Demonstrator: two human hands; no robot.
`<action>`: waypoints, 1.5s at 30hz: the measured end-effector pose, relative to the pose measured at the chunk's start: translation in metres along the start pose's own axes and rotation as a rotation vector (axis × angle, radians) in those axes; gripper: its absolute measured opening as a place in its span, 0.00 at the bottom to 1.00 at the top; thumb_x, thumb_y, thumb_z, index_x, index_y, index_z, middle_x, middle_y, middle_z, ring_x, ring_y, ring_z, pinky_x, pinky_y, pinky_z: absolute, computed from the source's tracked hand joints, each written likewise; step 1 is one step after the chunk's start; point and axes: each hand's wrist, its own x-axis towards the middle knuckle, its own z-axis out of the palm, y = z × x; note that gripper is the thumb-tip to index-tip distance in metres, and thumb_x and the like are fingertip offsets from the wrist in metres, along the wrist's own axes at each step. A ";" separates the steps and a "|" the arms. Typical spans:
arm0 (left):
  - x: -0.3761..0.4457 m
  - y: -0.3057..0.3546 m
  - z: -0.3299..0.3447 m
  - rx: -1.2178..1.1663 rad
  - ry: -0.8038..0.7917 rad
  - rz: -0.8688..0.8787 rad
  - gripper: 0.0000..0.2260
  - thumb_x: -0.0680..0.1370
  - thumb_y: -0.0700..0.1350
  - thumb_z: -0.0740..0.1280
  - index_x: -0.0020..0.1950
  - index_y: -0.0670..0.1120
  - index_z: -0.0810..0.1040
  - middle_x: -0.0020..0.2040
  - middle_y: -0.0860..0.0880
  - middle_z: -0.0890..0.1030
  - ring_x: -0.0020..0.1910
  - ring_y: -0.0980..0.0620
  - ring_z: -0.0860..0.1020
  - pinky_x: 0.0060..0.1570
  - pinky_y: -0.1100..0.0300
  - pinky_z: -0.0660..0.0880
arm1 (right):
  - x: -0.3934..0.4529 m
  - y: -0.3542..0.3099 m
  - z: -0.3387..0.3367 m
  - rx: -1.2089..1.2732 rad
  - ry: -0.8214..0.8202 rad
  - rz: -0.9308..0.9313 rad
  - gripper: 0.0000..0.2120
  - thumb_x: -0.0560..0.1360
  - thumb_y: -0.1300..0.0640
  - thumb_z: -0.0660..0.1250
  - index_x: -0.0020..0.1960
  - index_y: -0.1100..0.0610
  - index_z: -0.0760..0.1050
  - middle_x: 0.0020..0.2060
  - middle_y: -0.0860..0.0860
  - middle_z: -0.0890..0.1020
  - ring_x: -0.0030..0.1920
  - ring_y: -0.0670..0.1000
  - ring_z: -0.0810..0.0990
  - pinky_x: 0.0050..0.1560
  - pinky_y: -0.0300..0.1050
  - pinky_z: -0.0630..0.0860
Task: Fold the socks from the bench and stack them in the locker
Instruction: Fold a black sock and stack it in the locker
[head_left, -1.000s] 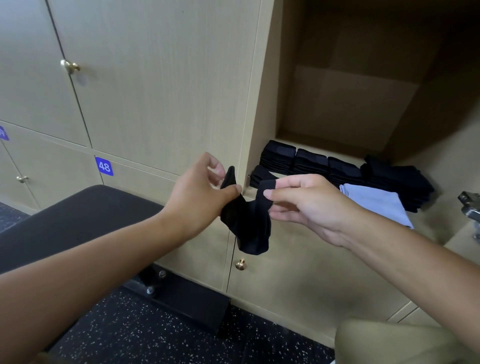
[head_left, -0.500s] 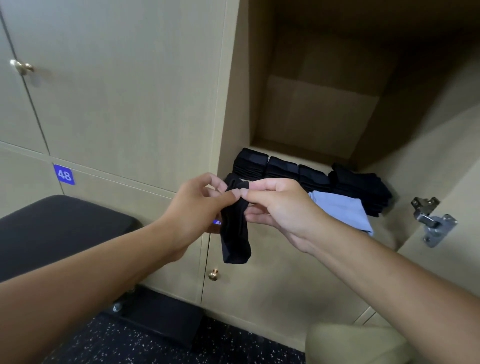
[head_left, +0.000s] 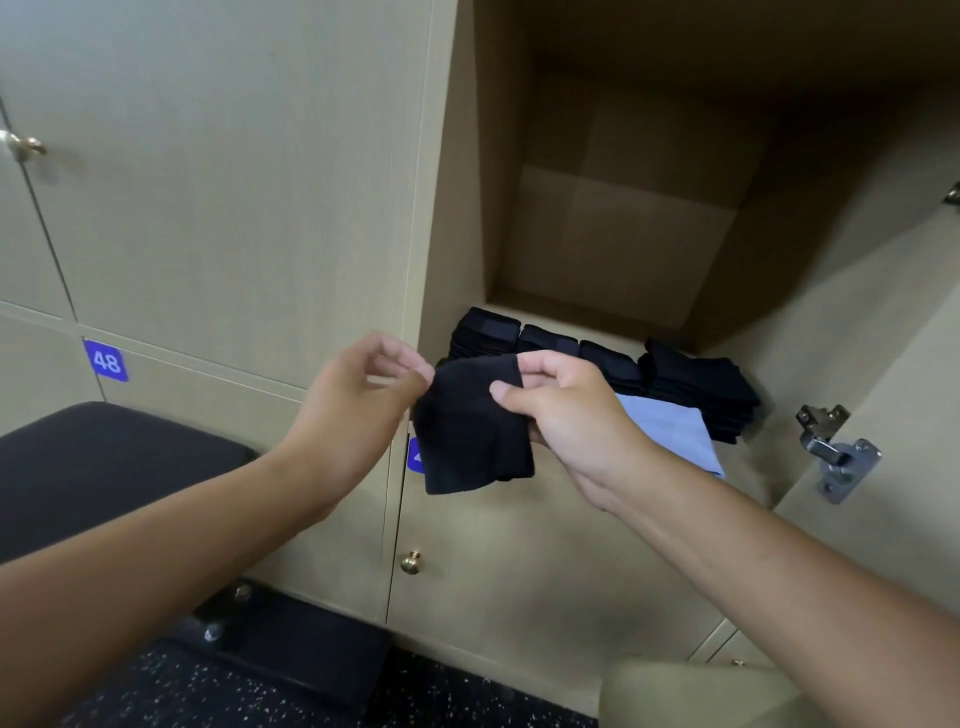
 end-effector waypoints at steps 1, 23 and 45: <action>0.002 0.000 -0.002 0.038 0.041 0.017 0.01 0.82 0.44 0.68 0.52 0.49 0.77 0.50 0.51 0.81 0.45 0.54 0.80 0.46 0.60 0.74 | 0.001 -0.001 -0.001 0.015 0.002 -0.003 0.18 0.73 0.58 0.74 0.62 0.55 0.79 0.58 0.52 0.85 0.60 0.52 0.83 0.67 0.58 0.76; 0.007 -0.012 -0.011 -0.153 -0.181 -0.049 0.10 0.82 0.42 0.68 0.63 0.45 0.80 0.52 0.48 0.88 0.52 0.48 0.86 0.45 0.54 0.83 | 0.002 -0.001 -0.017 0.183 -0.096 0.033 0.15 0.80 0.59 0.69 0.66 0.60 0.76 0.55 0.52 0.86 0.56 0.51 0.85 0.58 0.49 0.82; 0.016 0.000 0.014 -0.093 -0.236 0.048 0.24 0.76 0.35 0.74 0.68 0.51 0.74 0.61 0.51 0.77 0.37 0.50 0.85 0.32 0.65 0.78 | 0.006 0.001 -0.041 -0.051 -0.024 -0.032 0.08 0.76 0.60 0.73 0.54 0.51 0.84 0.43 0.52 0.76 0.35 0.44 0.76 0.32 0.34 0.70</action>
